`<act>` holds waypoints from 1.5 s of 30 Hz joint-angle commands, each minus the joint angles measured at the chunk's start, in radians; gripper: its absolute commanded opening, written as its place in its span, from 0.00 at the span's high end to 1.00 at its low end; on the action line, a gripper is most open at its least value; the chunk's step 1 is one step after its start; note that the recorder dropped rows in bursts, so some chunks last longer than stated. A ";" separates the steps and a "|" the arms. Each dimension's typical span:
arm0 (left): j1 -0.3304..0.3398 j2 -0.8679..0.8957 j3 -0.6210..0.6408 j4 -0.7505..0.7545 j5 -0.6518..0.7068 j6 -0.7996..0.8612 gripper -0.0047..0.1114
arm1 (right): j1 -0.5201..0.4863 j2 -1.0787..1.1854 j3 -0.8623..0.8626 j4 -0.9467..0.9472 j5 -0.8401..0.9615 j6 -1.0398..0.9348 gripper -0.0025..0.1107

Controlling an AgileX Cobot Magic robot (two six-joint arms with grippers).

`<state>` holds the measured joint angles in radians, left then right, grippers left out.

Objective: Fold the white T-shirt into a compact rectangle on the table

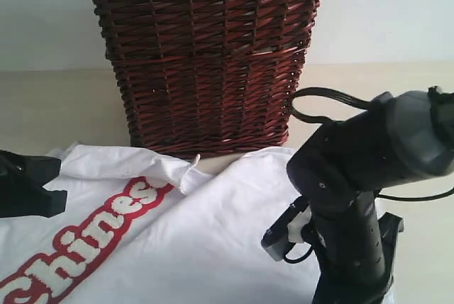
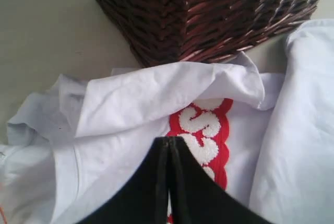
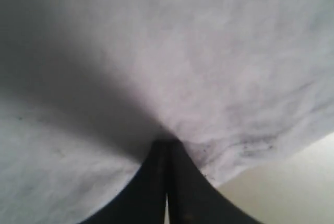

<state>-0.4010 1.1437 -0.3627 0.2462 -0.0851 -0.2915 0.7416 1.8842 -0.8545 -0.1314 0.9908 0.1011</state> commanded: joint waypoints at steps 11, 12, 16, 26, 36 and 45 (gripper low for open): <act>-0.006 -0.054 -0.007 0.003 0.073 -0.022 0.96 | -0.359 0.122 0.018 -0.441 0.126 0.318 0.98; -0.006 -0.054 -0.007 0.003 0.074 -0.022 0.96 | -0.386 0.122 0.018 -0.449 0.135 0.316 0.98; -0.008 -0.054 -0.007 0.003 0.079 -0.022 0.96 | -0.498 0.122 -0.016 -0.510 0.177 0.354 0.98; -0.203 0.023 0.000 0.046 0.059 -0.001 0.96 | -0.476 -0.145 -0.229 -0.100 0.049 0.046 0.98; -0.249 0.266 -0.166 -0.018 -0.146 0.005 0.96 | -0.352 -0.346 -0.263 0.058 -0.035 -0.092 0.98; 0.078 0.305 -0.332 -0.287 -0.298 -0.020 0.96 | -0.352 -0.450 -0.263 0.118 -0.040 -0.101 0.98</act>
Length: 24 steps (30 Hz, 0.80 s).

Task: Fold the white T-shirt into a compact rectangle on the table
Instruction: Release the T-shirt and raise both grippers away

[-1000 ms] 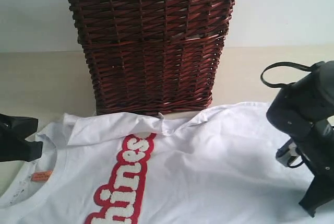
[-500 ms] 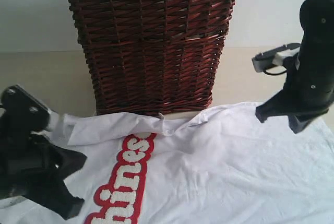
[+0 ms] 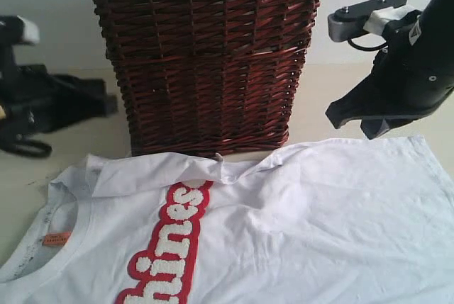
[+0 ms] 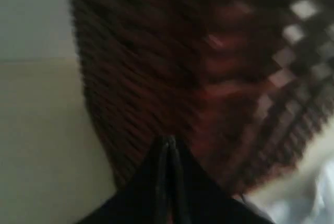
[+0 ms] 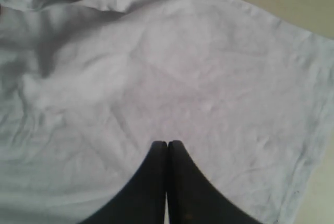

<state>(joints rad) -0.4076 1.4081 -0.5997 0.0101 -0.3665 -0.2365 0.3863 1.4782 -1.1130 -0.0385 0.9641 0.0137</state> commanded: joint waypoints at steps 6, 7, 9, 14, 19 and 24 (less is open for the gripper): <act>0.058 0.217 -0.313 0.197 -0.038 -0.296 0.96 | 0.004 -0.082 -0.005 0.038 -0.013 -0.014 0.98; 0.058 0.247 -0.354 0.192 -0.040 -0.330 0.96 | 0.004 -0.087 -0.001 0.038 -0.013 -0.014 0.98; 0.058 0.302 -0.442 0.196 -0.022 -0.367 0.96 | 0.004 -0.094 -0.001 0.038 -0.008 -0.014 0.98; 0.018 0.460 -0.636 0.433 0.022 -0.574 0.96 | 0.004 -0.098 -0.001 0.038 -0.007 -0.014 0.98; 0.000 0.592 -0.807 0.473 0.171 -0.598 0.96 | 0.004 -0.098 -0.001 0.038 0.002 -0.014 0.98; 0.030 0.544 -0.800 0.538 0.268 -0.543 0.96 | 0.004 -0.098 -0.001 0.068 0.009 -0.022 0.98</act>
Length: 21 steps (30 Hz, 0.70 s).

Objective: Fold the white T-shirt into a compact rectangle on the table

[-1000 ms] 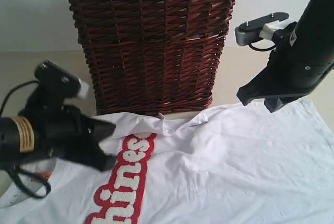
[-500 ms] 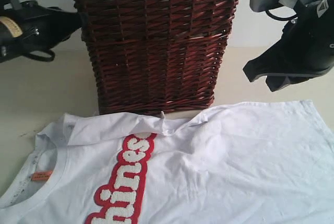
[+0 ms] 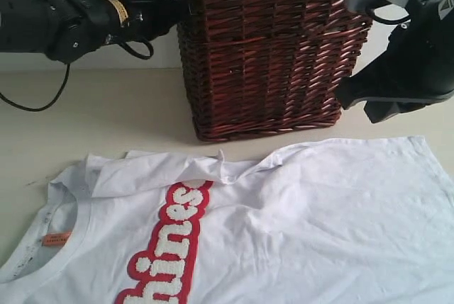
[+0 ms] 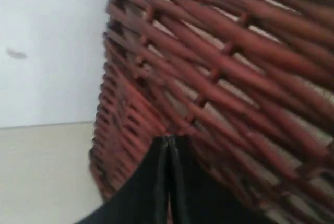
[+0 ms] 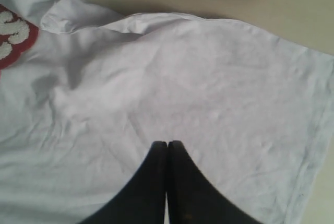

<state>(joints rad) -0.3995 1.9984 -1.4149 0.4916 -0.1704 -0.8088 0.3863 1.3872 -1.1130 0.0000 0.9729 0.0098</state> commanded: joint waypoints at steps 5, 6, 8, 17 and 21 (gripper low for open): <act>-0.014 -0.230 0.255 0.163 -0.169 -0.001 0.96 | 0.008 -0.015 -0.001 0.053 0.008 -0.037 0.98; -0.025 -0.270 0.321 0.171 -0.259 -0.003 0.96 | 0.008 -0.022 -0.001 0.053 0.008 -0.039 0.98; -0.048 -0.337 0.444 0.194 -0.433 -0.005 0.96 | 0.008 -0.037 -0.001 0.049 0.004 -0.039 0.98; -0.277 -0.299 0.531 0.042 -0.262 0.526 0.96 | 0.008 -0.132 -0.001 0.050 -0.030 -0.039 0.98; -0.274 -0.177 0.360 -0.265 -0.181 0.911 0.96 | 0.008 -0.155 -0.001 0.050 -0.031 -0.039 0.98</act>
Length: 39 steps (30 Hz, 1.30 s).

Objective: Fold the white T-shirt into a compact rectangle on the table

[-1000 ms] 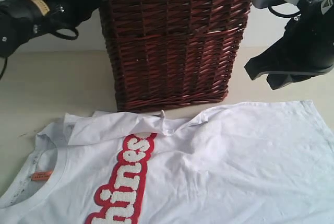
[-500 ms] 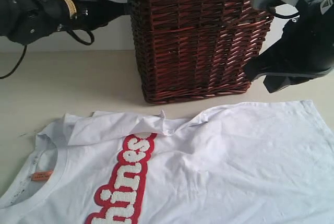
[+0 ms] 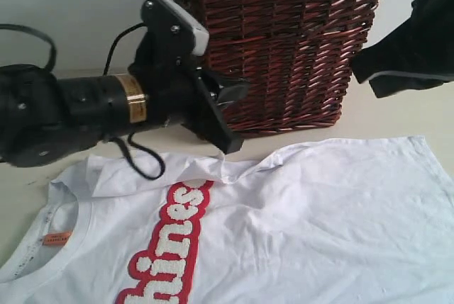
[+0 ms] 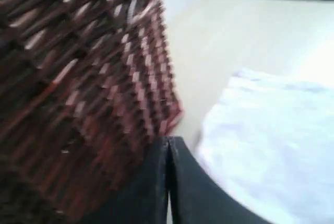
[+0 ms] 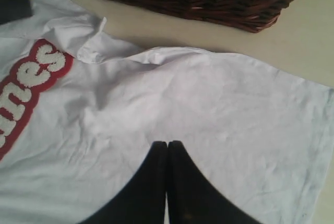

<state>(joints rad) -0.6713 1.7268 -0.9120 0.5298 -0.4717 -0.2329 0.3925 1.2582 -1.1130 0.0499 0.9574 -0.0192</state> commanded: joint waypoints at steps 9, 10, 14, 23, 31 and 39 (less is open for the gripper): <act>0.139 0.304 -0.515 -0.330 0.376 0.301 0.96 | 0.002 -0.026 -0.001 0.001 -0.011 -0.010 0.98; 0.166 0.309 -0.535 -0.337 0.408 0.281 0.96 | 0.002 -0.026 -0.001 0.001 -0.011 -0.010 0.98; 0.258 0.291 -0.575 -0.337 0.502 0.128 0.96 | 0.002 -0.026 -0.001 0.005 -0.011 -0.010 0.98; 0.154 0.061 -0.412 -0.333 0.605 0.242 0.96 | 0.002 -0.026 -0.001 0.021 0.002 -0.023 0.98; 0.068 -0.209 -0.236 -0.454 0.997 0.312 0.96 | 0.002 -0.026 -0.001 0.023 0.010 -0.032 0.98; 0.094 -0.198 -0.033 -0.949 1.120 0.706 0.89 | 0.002 -0.026 0.002 0.023 0.028 -0.043 0.98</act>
<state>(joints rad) -0.5907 1.5126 -1.0128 -0.2934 0.7103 0.3730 0.3942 1.2375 -1.1130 0.0719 0.9799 -0.0493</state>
